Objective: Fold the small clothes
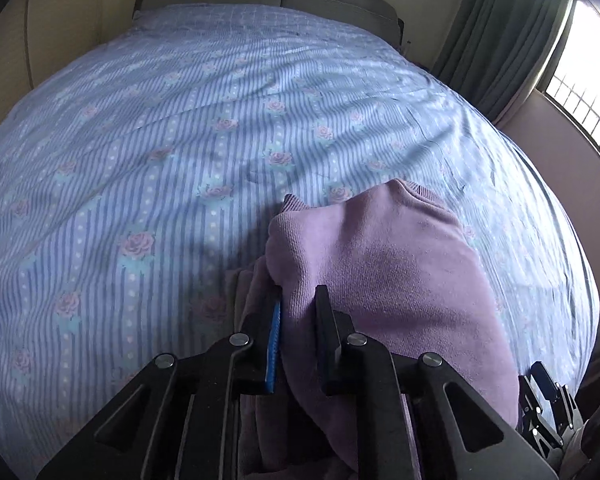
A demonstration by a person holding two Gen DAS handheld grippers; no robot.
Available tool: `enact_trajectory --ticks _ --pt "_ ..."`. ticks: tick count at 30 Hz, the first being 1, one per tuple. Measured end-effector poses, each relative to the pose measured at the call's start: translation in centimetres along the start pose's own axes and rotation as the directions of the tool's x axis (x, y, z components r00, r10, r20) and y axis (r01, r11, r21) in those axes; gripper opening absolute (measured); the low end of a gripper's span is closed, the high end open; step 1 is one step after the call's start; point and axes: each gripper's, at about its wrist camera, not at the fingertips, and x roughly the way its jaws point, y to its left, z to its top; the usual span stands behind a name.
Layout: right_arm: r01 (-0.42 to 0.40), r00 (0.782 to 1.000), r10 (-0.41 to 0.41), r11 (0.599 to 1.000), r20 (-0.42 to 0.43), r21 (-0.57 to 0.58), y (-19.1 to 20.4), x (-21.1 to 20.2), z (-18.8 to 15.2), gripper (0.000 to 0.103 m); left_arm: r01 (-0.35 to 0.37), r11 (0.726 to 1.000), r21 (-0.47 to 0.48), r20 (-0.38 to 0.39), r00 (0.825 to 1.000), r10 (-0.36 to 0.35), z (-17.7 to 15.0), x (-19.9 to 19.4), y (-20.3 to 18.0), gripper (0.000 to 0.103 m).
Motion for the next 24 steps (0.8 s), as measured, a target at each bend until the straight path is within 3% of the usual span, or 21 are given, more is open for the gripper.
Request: enact_trajectory --ticks 2,4,5,6,11,12,14,16,22,24 --pt "-0.012 1.0 0.012 1.0 -0.004 -0.007 0.0 0.2 -0.2 0.048 -0.006 1.0 0.012 0.009 1.0 0.006 0.0 -0.6 -0.6 0.022" --pt "-0.022 1.0 0.022 1.0 0.004 0.002 -0.1 0.1 -0.2 0.048 0.005 1.0 0.028 0.003 1.0 -0.005 -0.1 -1.3 -1.2 0.04" --pt "-0.027 1.0 0.027 1.0 0.005 0.009 -0.2 0.1 -0.2 0.048 0.006 0.999 0.036 0.002 1.0 -0.006 -0.3 -1.8 -1.5 0.061" --pt "-0.032 0.999 0.032 0.999 0.005 0.015 -0.4 0.2 -0.3 0.048 0.0 0.999 0.04 0.009 1.0 -0.001 -0.6 -2.5 -1.6 0.068" --pt "-0.042 0.999 0.042 0.998 0.011 0.042 -0.6 0.2 -0.4 0.048 0.02 1.0 0.018 0.033 0.999 -0.021 -3.1 -4.9 -1.8 0.066" --pt "-0.042 0.999 0.041 0.998 0.012 0.042 -0.7 0.2 -0.5 0.048 0.023 1.0 0.013 0.022 0.999 -0.024 -3.6 -4.9 -1.8 0.054" --pt "-0.041 0.999 0.041 0.998 0.015 0.042 -0.7 0.1 -0.5 0.048 0.025 1.0 0.004 0.011 1.0 -0.025 -4.6 -4.6 -1.6 0.039" --pt "-0.042 0.999 0.042 0.998 0.017 0.04 -0.7 0.2 -0.5 0.048 0.001 1.0 -0.002 0.032 0.999 -0.001 -5.0 -4.7 -1.6 0.031" --pt "-0.046 0.999 0.045 0.998 0.013 0.043 -0.9 0.3 -0.5 0.048 -0.027 0.998 -0.059 0.068 0.997 0.031 -6.7 -4.5 -0.9 0.028" --pt "-0.043 0.999 0.043 0.998 0.011 0.038 -0.9 0.3 -0.5 0.049 -0.019 0.998 -0.062 0.085 0.996 0.024 -6.8 -4.6 -0.9 0.032"
